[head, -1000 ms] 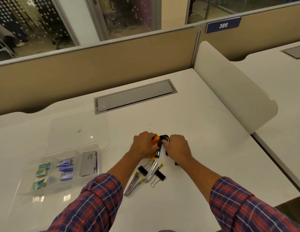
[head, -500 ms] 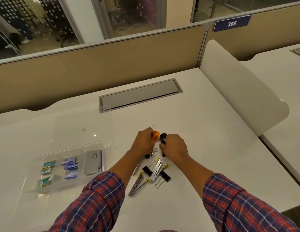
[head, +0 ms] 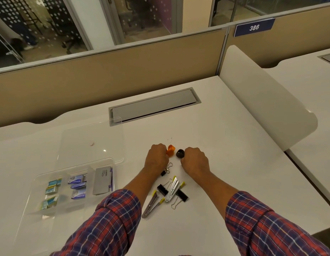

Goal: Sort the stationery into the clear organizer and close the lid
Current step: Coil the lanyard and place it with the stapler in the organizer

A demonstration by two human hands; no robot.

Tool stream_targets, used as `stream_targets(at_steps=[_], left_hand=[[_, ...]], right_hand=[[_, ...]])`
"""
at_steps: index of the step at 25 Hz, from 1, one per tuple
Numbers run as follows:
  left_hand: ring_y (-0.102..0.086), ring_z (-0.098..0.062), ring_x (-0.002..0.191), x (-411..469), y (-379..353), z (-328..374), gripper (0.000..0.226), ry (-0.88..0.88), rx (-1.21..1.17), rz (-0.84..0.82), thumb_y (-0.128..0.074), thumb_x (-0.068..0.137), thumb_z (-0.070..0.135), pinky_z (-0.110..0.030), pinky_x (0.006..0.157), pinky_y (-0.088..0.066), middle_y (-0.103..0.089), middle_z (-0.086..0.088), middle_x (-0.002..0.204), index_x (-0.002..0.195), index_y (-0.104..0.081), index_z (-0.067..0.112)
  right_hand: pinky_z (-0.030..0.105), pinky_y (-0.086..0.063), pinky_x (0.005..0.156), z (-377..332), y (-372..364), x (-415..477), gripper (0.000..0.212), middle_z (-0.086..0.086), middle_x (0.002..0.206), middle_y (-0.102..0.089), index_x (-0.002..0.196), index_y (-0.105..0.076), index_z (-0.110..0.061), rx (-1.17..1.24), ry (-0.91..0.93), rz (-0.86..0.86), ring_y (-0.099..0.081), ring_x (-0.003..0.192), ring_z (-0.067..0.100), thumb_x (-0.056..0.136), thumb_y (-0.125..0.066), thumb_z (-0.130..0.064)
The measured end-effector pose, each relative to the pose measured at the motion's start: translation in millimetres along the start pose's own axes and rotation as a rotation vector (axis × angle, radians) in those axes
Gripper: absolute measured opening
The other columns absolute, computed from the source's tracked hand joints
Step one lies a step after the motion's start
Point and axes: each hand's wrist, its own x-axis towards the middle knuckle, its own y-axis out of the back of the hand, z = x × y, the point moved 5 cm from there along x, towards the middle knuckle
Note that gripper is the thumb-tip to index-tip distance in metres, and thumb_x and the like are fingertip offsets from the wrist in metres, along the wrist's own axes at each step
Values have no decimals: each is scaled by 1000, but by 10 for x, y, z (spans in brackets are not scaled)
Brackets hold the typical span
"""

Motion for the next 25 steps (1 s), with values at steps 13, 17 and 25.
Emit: stream_targets(at_steps=[13, 17, 25], left_hand=[[-65, -25, 107, -324, 579, -370, 35, 163, -853, 137, -71, 95, 33, -37, 92, -52, -69, -4, 120, 124, -66, 14], [-67, -22, 104, -577, 843, -682, 34, 143, -790, 226, -71, 94, 34, -30, 83, -49, -70, 0, 113, 122, -67, 15], [-70, -25, 103, -1459, 1618, -1803, 42, 232, -565, 428, -74, 91, 36, -44, 97, -57, -74, -7, 116, 124, -71, 10]], right_hand=[[25, -42, 50, -75, 420, -211, 13, 2, 72, -66, 86, -71, -8, 417, 61, 203, -59, 60, 13, 94, -63, -15], [39, -60, 64, -471, 469, -395, 12, -2, 70, -69, 85, -73, -9, 515, 145, 219, -66, 62, 15, 93, -67, -15], [16, -56, 55, -1908, 179, -973, 30, -20, 61, -64, 68, -61, -36, 610, 334, 94, -67, 56, 4, 87, -71, -14]])
